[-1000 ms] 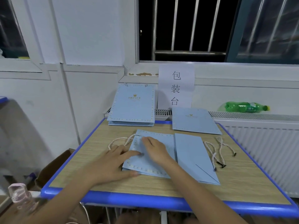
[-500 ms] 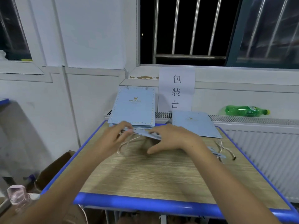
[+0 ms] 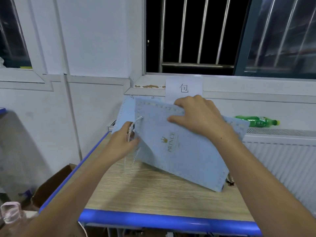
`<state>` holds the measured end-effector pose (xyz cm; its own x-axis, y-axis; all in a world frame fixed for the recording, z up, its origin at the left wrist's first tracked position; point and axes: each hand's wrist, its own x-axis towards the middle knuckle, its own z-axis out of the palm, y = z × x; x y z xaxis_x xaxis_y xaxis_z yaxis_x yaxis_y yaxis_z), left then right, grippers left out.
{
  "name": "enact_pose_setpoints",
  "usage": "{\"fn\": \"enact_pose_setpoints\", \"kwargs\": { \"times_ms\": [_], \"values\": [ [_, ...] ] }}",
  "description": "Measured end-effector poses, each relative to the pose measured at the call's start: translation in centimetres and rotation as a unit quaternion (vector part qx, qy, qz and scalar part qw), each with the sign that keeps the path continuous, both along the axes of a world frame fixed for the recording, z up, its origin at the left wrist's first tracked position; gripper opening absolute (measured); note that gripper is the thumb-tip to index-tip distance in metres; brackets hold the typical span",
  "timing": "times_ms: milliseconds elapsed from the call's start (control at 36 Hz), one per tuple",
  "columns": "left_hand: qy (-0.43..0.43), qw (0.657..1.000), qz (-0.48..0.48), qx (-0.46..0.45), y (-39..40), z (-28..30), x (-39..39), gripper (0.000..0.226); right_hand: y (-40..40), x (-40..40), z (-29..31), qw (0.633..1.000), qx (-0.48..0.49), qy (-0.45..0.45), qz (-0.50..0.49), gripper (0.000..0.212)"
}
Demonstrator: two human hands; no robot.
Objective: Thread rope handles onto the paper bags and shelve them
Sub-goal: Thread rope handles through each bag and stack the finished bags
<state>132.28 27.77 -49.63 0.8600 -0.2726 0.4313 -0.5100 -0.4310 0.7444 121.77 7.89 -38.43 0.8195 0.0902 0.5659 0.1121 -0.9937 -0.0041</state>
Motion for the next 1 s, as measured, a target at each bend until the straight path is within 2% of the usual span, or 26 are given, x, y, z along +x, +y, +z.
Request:
{"fn": "enact_pose_setpoints", "kwargs": {
  "times_ms": [28, 56, 83, 111, 194, 250, 306, 361, 417, 444, 528, 611, 639, 667, 694, 750, 778, 806, 889, 1000],
  "values": [
    [0.044, 0.997, -0.027, -0.049, 0.3, 0.4, 0.3, 0.014, -0.3, 0.0, 0.2, 0.999, 0.03, 0.014, -0.008, 0.032],
    [0.084, 0.992, -0.045, -0.086, 0.6, 1.0, 0.5, 0.01, -0.7, 0.1, 0.4, 0.997, 0.076, 0.032, -0.009, 0.034],
    [0.12, 0.986, -0.048, -0.105, 1.4, 1.4, 0.8, 0.015, -1.3, 0.2, 0.4, 0.989, 0.136, 0.057, -0.002, 0.033],
    [0.16, 0.978, -0.054, -0.119, 2.2, 1.7, 1.2, 0.019, -2.0, 0.5, 0.4, 0.976, 0.201, 0.082, 0.013, 0.031],
    [0.286, 0.932, -0.122, -0.184, 5.1, 2.1, 2.3, 0.007, -3.8, 1.2, -0.4, 0.914, 0.375, 0.144, 0.059, 0.024],
    [0.319, 0.905, -0.134, -0.247, 6.3, 1.8, 2.8, 0.014, -4.3, 1.7, -1.9, 0.871, 0.457, 0.166, 0.065, 0.02],
    [0.323, 0.882, -0.104, -0.326, 6.3, 1.3, 3.3, 0.011, -4.4, 2.3, -4.1, 0.825, 0.525, 0.198, 0.067, 0.018],
    [0.332, 0.851, -0.066, -0.402, 5.3, 0.8, 3.9, 0.022, -4.5, 3.2, -7.0, 0.798, 0.552, 0.236, 0.054, 0.015],
    [0.339, 0.834, -0.087, -0.427, 4.2, 0.7, 3.8, 0.02, -4.4, 4.4, -9.8, 0.776, 0.577, 0.252, 0.032, 0.008],
    [0.337, 0.839, -0.11, -0.412, 3.7, 0.6, 3.7, 0.016, -4.5, 4.8, -11.2, 0.765, 0.592, 0.254, 0.019, 0.007],
    [0.306, 0.909, -0.069, -0.274, 2.3, -0.9, 3.8, 0.011, -4.9, 5.5, -14.3, 0.74, 0.624, 0.253, -0.008, 0.02],
    [0.24, 0.966, -0.023, -0.093, 1.3, -2.9, 3.8, 0.039, -4.9, 5.3, -15.6, 0.732, 0.642, 0.227, 0.007, 0.029],
    [0.235, 0.971, -0.001, -0.047, 1.0, -3.4, 3.3, 0.037, -4.8, 5.1, -15.6, 0.745, 0.63, 0.218, 0.008, 0.031],
    [0.226, 0.974, 0.018, -0.003, 0.5, -3.8, 2.6, 0.037, -4.6, 5.1, -15.7, 0.768, 0.604, 0.212, 0.003, 0.033],
    [0.221, 0.974, 0.025, 0.054, 0.1, -4.5, 2.3, 0.048, -4.4, 5.1, -15.9, 0.803, 0.558, 0.207, -0.006, 0.032],
    [0.199, 0.964, 0.02, 0.176, -1.2, -5.7, 1.3, 0.08, -4.2, 5.1, -16.4, 0.891, 0.398, 0.216, -0.035, 0.024],
    [0.168, 0.957, 0.019, 0.237, -1.7, -6.2, 0.7, 0.081, -4.0, 5.0, -16.7, 0.922, 0.305, 0.235, -0.048, 0.025],
    [0.135, 0.944, 0.02, 0.3, -2.1, -6.8, 0.2, 0.076, -3.9, 5.0, -17.3, 0.937, 0.232, 0.255, -0.054, 0.037],
    [0.097, 0.914, 0.018, 0.394, -2.5, -7.7, -0.6, 0.071, -3.1, 4.5, -18.2, 0.953, 0.099, 0.284, -0.04, 0.058],
    [0.103, 0.898, 0.019, 0.428, -2.3, -7.6, -0.5, 0.073, -2.9, 4.3, -18.2, 0.946, 0.056, 0.317, -0.043, 0.065]
  ]
}}
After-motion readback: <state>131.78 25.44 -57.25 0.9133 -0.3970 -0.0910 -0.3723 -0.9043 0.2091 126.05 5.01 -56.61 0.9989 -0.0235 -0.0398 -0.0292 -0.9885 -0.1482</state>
